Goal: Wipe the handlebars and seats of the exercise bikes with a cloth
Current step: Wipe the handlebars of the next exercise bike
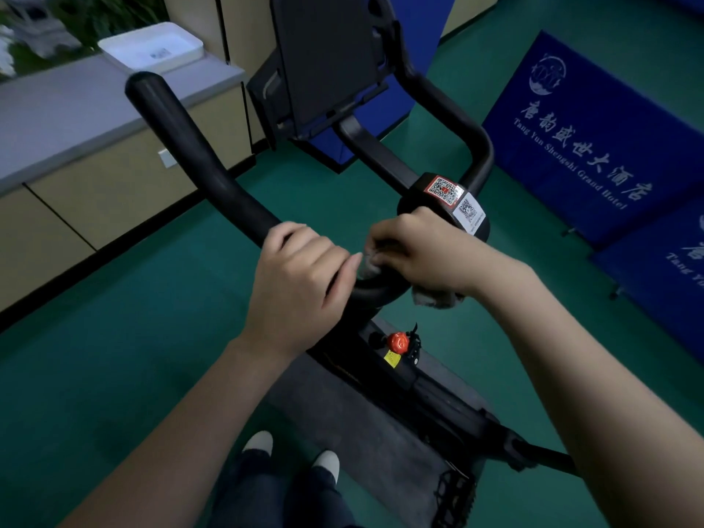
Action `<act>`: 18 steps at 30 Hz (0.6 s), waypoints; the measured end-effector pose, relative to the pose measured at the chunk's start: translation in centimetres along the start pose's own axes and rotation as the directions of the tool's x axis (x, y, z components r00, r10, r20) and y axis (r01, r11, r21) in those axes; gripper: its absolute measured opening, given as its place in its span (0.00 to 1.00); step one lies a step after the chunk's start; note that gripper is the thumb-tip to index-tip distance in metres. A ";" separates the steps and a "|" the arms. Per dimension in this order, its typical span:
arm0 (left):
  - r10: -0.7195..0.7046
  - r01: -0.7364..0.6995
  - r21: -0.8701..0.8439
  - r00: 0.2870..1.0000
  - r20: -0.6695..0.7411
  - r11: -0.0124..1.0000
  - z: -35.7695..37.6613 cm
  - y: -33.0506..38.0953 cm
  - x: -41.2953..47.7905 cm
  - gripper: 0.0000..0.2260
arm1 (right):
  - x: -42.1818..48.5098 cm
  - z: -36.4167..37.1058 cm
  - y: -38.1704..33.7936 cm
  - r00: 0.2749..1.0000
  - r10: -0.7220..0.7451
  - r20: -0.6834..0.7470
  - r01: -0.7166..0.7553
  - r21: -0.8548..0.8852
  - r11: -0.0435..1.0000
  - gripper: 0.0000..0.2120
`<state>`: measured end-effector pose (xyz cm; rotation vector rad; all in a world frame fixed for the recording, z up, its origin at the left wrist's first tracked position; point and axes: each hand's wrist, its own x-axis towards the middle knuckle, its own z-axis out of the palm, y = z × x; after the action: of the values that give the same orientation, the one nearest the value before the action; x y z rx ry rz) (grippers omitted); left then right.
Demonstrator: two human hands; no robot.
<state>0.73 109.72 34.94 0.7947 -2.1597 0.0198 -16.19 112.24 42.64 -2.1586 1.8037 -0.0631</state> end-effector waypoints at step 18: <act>0.062 -0.053 -0.083 0.991 0.122 0.995 -0.8 -1.3 -0.1 0.13 | -3.8 3.6 -2.9 0.892 0.233 -0.388 -0.100 0.333 0.937 0.03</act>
<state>2.09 108.93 35.12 0.7041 -2.2859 -0.0879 -13.30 117.13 40.71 -1.8564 2.0373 -0.7748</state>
